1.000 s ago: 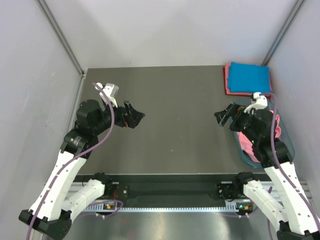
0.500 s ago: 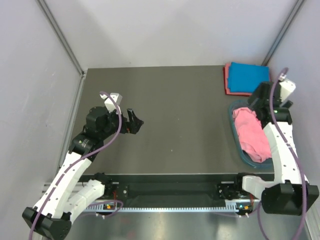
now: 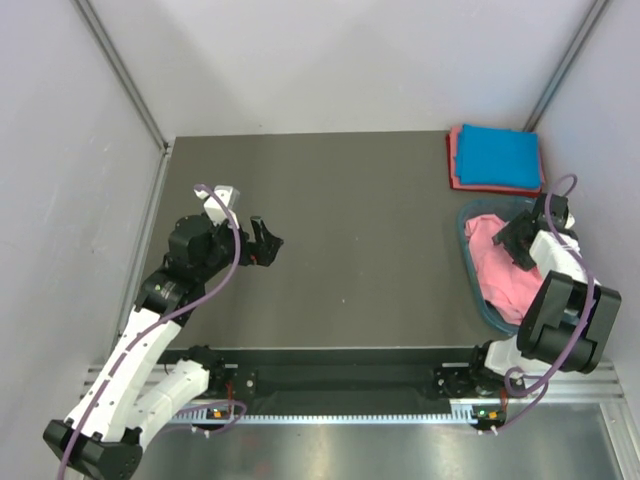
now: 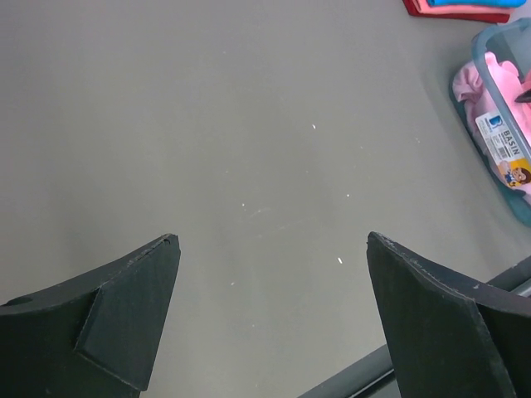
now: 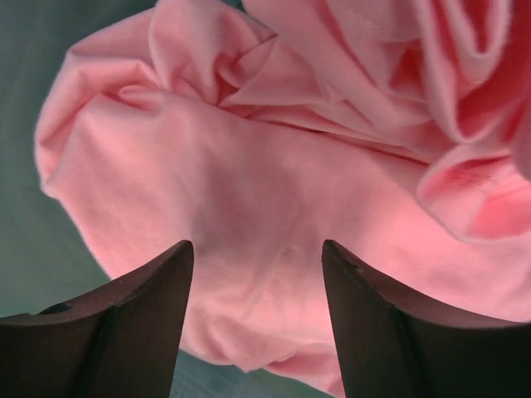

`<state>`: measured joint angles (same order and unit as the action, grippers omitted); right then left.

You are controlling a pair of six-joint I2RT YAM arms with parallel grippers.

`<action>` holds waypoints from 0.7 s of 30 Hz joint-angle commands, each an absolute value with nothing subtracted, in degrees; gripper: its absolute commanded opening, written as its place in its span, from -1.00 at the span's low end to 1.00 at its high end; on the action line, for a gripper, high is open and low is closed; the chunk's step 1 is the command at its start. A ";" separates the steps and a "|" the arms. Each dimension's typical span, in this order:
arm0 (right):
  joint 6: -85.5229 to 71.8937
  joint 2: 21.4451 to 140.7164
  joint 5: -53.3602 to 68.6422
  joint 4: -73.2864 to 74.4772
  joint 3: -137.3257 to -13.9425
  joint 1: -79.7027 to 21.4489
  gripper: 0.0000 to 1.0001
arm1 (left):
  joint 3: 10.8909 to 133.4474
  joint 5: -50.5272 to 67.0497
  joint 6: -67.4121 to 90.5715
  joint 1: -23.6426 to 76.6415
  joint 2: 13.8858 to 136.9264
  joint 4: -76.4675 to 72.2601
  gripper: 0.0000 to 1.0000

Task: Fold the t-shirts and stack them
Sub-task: Grab the tshirt from the pile

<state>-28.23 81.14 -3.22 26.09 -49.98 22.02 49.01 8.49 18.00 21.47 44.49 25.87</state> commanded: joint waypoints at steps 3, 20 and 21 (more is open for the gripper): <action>-28.13 81.91 2.37 18.28 -50.36 22.94 0.11 | 48.69 5.98 16.88 21.36 42.54 22.76 0.98; -27.43 82.63 3.34 21.87 -55.17 23.38 -0.95 | 48.69 4.48 16.87 21.36 41.92 23.11 0.98; -26.99 81.57 2.30 23.54 -56.59 23.29 -1.00 | 48.69 4.31 16.87 21.36 42.01 23.29 0.98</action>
<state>-28.16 85.47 3.09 21.58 -50.65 22.61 48.90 5.02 17.74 21.47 43.22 25.76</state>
